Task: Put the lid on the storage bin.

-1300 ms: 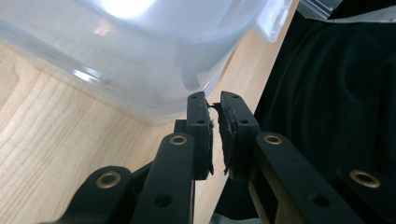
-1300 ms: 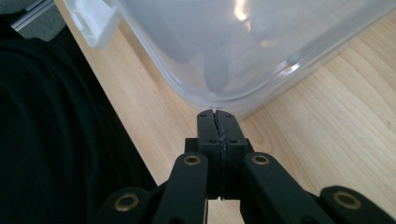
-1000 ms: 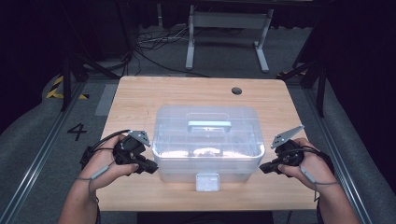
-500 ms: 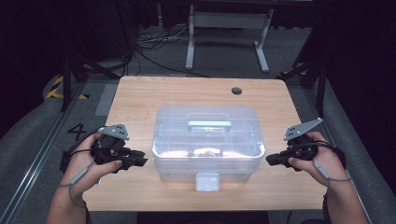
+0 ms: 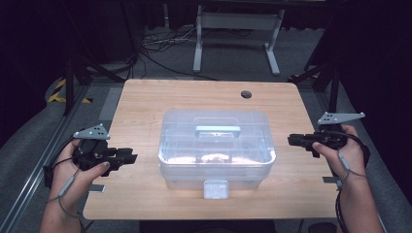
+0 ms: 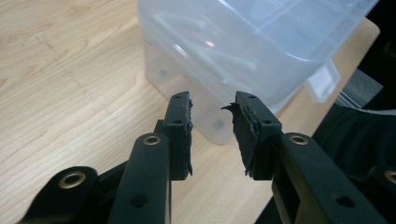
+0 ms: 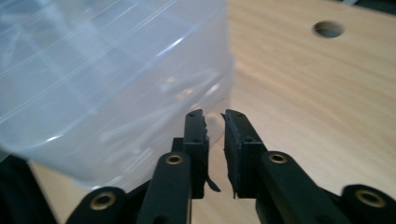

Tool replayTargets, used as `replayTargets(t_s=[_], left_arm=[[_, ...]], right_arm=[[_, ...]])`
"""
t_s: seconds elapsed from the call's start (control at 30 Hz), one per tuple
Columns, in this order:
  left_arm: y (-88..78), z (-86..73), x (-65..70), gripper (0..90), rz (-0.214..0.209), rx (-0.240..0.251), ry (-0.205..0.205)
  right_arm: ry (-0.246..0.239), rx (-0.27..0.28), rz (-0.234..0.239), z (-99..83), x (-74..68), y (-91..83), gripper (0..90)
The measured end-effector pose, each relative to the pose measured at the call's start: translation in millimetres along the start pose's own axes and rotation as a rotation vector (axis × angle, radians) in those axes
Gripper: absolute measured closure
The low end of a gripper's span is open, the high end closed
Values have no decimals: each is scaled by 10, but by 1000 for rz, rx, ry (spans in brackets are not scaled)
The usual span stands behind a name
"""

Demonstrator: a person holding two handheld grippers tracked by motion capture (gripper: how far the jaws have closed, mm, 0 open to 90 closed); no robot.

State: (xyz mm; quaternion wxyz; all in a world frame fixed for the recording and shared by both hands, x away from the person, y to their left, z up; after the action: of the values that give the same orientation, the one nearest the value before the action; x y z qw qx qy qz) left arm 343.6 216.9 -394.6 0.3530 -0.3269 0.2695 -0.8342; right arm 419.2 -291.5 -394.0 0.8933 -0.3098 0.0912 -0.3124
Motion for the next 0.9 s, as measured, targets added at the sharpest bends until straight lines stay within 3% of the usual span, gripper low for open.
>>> replayTargets(t_s=[0.13, 0.4, 0.53, 0.67, 0.9], left_arm=[[66, 19, -89, 622, 39, 3, -2], [143, 57, -196, 626, 44, 22, -28], [208, 57, -299, 635, 72, 24, -46], [292, 55, -364, 638, 71, 22, -63], [454, 63, -446, 639, 72, 18, -62]], right_arm=[[20, -8, -71, -113, 196, 5, 798], [33, -14, -184, -358, 531, 67, 795], [32, -34, -208, -466, 619, 138, 795], [24, -83, -235, -623, 714, 243, 801], [31, -112, -226, -827, 770, 402, 798]])
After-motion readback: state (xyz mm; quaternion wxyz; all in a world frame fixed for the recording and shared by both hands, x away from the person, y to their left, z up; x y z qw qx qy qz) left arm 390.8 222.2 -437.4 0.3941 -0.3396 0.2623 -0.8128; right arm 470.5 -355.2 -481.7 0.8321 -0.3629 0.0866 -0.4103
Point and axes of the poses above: each handheld gripper's, and its own axes: y roughly forward along the jaws, z roughly out of its top, x roughly to its right, the point moved 8 cm from there along y, roughly forward along the jaws, and after that the axes turned 12 degrees about -y, right-handed, at the moved point
